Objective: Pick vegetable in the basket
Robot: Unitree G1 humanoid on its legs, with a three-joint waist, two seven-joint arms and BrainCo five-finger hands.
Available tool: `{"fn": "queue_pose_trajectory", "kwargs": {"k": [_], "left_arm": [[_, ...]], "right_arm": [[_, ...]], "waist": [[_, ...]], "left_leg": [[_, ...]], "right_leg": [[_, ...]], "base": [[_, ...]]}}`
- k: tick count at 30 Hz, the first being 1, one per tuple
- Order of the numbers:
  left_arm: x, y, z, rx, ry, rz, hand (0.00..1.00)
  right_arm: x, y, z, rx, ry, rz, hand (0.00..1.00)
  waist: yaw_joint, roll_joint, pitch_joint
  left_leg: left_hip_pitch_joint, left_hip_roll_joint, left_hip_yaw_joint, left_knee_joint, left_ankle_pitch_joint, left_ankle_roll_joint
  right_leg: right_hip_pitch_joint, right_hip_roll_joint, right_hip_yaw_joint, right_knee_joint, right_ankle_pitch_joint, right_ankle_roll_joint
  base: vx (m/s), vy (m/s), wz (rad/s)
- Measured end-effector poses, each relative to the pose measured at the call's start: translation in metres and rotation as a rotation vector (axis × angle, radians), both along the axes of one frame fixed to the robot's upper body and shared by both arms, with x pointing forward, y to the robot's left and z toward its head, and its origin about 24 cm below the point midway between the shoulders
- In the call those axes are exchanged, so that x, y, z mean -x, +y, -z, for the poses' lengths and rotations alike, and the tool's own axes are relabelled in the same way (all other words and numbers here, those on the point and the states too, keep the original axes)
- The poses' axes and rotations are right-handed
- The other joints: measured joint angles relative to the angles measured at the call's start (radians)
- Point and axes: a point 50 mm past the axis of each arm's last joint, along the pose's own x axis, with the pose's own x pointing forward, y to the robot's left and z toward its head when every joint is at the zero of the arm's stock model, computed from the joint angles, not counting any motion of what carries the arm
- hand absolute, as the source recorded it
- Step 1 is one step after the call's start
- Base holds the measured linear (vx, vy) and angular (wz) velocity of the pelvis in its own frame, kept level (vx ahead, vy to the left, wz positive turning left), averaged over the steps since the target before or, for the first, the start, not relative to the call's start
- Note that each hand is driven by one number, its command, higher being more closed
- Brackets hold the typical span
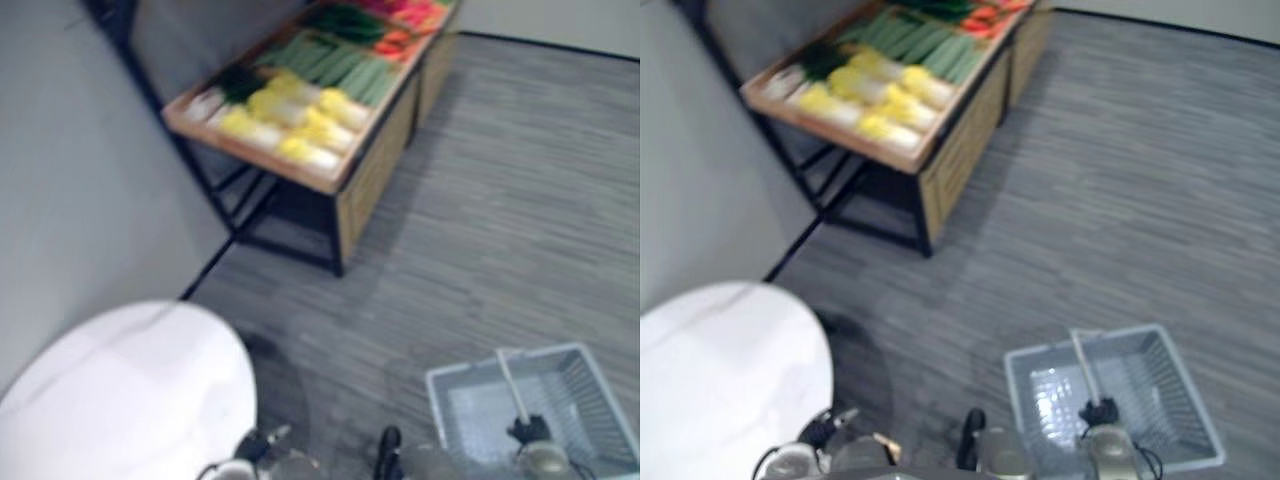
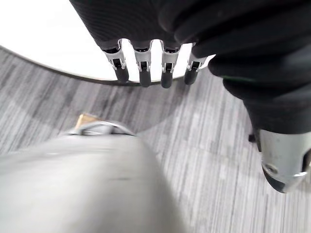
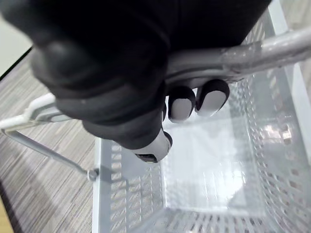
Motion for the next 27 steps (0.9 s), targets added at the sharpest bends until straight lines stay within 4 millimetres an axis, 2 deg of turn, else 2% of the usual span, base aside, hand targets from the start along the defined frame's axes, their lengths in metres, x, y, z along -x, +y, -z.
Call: {"fn": "queue_pose_trajectory", "kwargs": {"k": [1,2,3,4,5,6,7,9,10,11,12,13,14,15,17,20,21,22,23,24,25,26,27], "left_arm": [[0.000,-0.002,0.000,0.005,-0.004,-0.005,0.00],[-0.002,-0.003,0.000,0.005,-0.012,-0.006,0.00],[-0.002,-0.003,0.000,0.005,-0.013,-0.008,0.00],[-0.002,-0.003,0.000,0.006,-0.014,-0.008,0.00],[-0.001,-0.003,0.000,0.006,-0.014,-0.010,0.00],[0.001,-0.003,0.000,0.005,-0.011,-0.011,0.00],[0.002,-0.002,0.000,0.002,-0.009,-0.012,0.00],[-0.004,-0.003,-0.002,0.003,-0.028,-0.005,0.00],[-0.007,-0.004,-0.002,0.006,-0.036,0.006,0.00],[-0.005,-0.001,-0.003,-0.005,-0.028,0.008,0.00],[-0.004,-0.001,-0.002,-0.005,-0.024,0.009,0.00],[0.002,0.000,-0.001,-0.009,-0.006,0.012,0.00],[0.004,0.001,0.000,-0.013,0.003,0.027,0.00],[0.004,0.002,0.000,-0.020,0.007,0.045,0.00],[0.000,0.002,-0.002,-0.018,-0.007,0.045,0.00],[-0.016,0.001,-0.006,-0.017,-0.048,0.050,0.00],[-0.026,-0.002,-0.009,-0.014,-0.073,0.057,0.00],[-0.028,-0.002,-0.009,-0.014,-0.077,0.059,0.00],[-0.029,-0.001,-0.010,-0.016,-0.079,0.060,0.00],[-0.029,0.000,-0.010,-0.019,-0.081,0.061,0.00],[-0.029,-0.001,-0.010,-0.018,-0.077,0.060,0.00],[-0.025,-0.004,-0.007,-0.009,-0.060,0.066,0.00],[-0.026,-0.006,-0.007,-0.002,-0.058,0.077,0.00]], "right_arm": [[0.001,-0.003,0.000,0.002,0.004,0.002,1.00],[0.003,-0.004,0.000,0.004,0.009,0.011,1.00],[0.005,-0.004,0.001,0.001,0.015,0.017,1.00],[0.008,-0.004,0.002,-0.001,0.022,0.019,1.00],[0.012,-0.003,0.004,-0.007,0.034,0.018,1.00],[0.014,-0.001,0.005,-0.010,0.043,0.015,1.00],[0.017,0.006,0.009,-0.022,0.064,-0.011,1.00],[0.020,0.010,0.012,-0.033,0.077,-0.026,1.00],[0.021,0.012,0.013,-0.042,0.082,-0.031,1.00],[0.020,0.013,0.013,-0.049,0.083,-0.034,1.00],[0.018,0.014,0.013,-0.049,0.083,-0.037,1.00],[0.016,0.014,0.013,-0.053,0.083,-0.038,1.00],[0.018,0.015,0.015,-0.056,0.092,-0.036,1.00],[0.021,0.015,0.017,-0.063,0.106,-0.032,1.00],[0.016,0.016,0.016,-0.063,0.096,-0.038,1.00],[0.006,0.021,0.014,-0.067,0.074,-0.067,1.00],[0.003,0.020,0.013,-0.066,0.064,-0.061,1.00],[0.001,0.019,0.012,-0.066,0.058,-0.055,1.00],[-0.002,0.018,0.011,-0.066,0.048,-0.045,1.00],[0.000,0.017,0.011,-0.068,0.048,-0.033,1.00],[0.000,0.016,0.011,-0.068,0.048,-0.028,1.00],[0.001,0.013,0.010,-0.063,0.044,-0.014,1.00],[-0.005,0.011,0.007,-0.060,0.026,-0.004,1.00]], "waist": [[0.001,0.003,-0.001],[0.007,0.008,-0.004],[0.017,0.018,-0.010],[0.021,0.026,-0.015],[0.029,0.043,-0.020],[0.040,0.049,-0.025],[0.047,0.051,-0.034],[0.039,0.021,-0.043],[0.043,-0.003,-0.042],[0.045,-0.020,-0.040],[0.044,-0.019,-0.040],[0.041,-0.013,-0.038],[0.034,-0.013,-0.036],[0.013,-0.011,-0.035],[0.008,-0.012,-0.036],[-0.014,-0.007,-0.034],[-0.013,-0.002,-0.026],[-0.013,-0.001,-0.021],[-0.018,-0.004,-0.011],[-0.026,-0.017,-0.005],[-0.032,-0.023,-0.002],[-0.041,0.004,0.004],[-0.034,0.026,0.005]], "left_leg": [[-0.017,-0.026,-0.034,-0.079,0.003,-0.006],[-0.036,-0.070,-0.097,-0.240,0.018,-0.018],[-0.049,-0.094,-0.140,-0.366,0.053,-0.023],[-0.054,-0.097,-0.153,-0.415,0.073,-0.028],[-0.055,-0.095,-0.181,-0.469,0.127,-0.046],[-0.041,-0.090,-0.189,-0.462,0.159,-0.049],[-0.015,-0.104,-0.186,-0.451,0.178,-0.011],[0.002,-0.132,-0.171,-0.448,0.144,0.015],[0.022,-0.155,-0.156,-0.459,0.128,0.033],[0.068,-0.172,-0.118,-0.490,0.119,0.045],[0.091,-0.174,-0.104,-0.503,0.114,0.051],[0.144,-0.172,-0.084,-0.523,0.115,0.065],[0.179,-0.173,-0.080,-0.532,0.107,0.078],[0.216,-0.177,-0.090,-0.543,0.096,0.086],[0.254,-0.172,-0.097,-0.571,0.082,0.083],[0.258,-0.136,-0.132,-0.584,0.055,0.062],[0.271,-0.110,-0.147,-0.590,0.031,0.044],[0.286,-0.100,-0.148,-0.599,0.024,0.032],[0.315,-0.084,-0.167,-0.610,0.000,0.005],[0.351,-0.074,-0.185,-0.623,-0.025,-0.017],[0.369,-0.063,-0.196,-0.634,-0.040,-0.032],[0.398,-0.024,-0.210,-0.633,-0.058,-0.021],[0.393,-0.001,-0.231,-0.588,-0.028,-0.025]], "right_leg": [[-0.002,-0.001,0.030,-0.002,0.002,0.004],[-0.001,0.002,0.091,-0.009,0.004,0.011],[0.015,0.005,0.131,-0.031,0.009,0.019],[0.020,0.011,0.147,-0.046,0.016,0.029],[0.040,0.029,0.183,-0.070,0.026,0.045],[0.050,0.040,0.209,-0.076,0.028,0.051],[0.087,0.041,0.270,-0.103,0.030,0.073],[0.073,0.012,0.290,-0.071,0.002,0.106],[0.043,-0.014,0.312,0.009,-0.041,0.132],[-0.007,-0.029,0.324,0.146,-0.063,0.174],[-0.038,-0.032,0.322,0.228,-0.062,0.182],[-0.094,-0.040,0.308,0.390,-0.043,0.216],[-0.120,-0.060,0.272,0.485,-0.041,0.234],[-0.135,-0.105,0.190,0.552,-0.062,0.200],[-0.163,-0.132,0.116,0.520,-0.085,0.166],[-0.194,-0.099,0.083,0.247,-0.067,0.168],[-0.209,-0.086,0.076,0.073,0.005,0.162],[-0.215,-0.085,0.073,0.010,0.046,0.166],[-0.227,-0.095,0.074,-0.092,0.118,0.181],[-0.244,-0.126,0.074,-0.127,0.152,0.193],[-0.246,-0.136,0.062,-0.105,0.211,0.198],[-0.255,-0.111,0.037,-0.018,0.275,0.180],[-0.285,-0.087,0.033,0.066,0.220,0.106]], "base": [[0.14,0.180,-1.70],[0.14,0.210,-1.61],[0.19,0.250,-1.60],[0.22,0.253,-1.51],[0.17,0.177,-1.21],[0.30,0.288,-1.51],[0.27,0.249,-1.03],[0.22,0.213,-0.57],[0.23,0.198,-0.54],[0.27,0.209,-0.60],[0.26,0.196,-0.58],[0.21,0.153,-0.33],[0.23,0.126,0.04],[0.20,0.068,0.22],[0.26,0.022,0.15],[0.35,-0.121,0.28],[0.39,-0.212,0.23],[0.51,-0.303,0.29],[0.48,-0.335,0.37],[0.49,-0.373,0.46],[0.52,-0.415,0.55],[0.52,-0.395,0.29],[0.61,-0.454,0.14]]}}
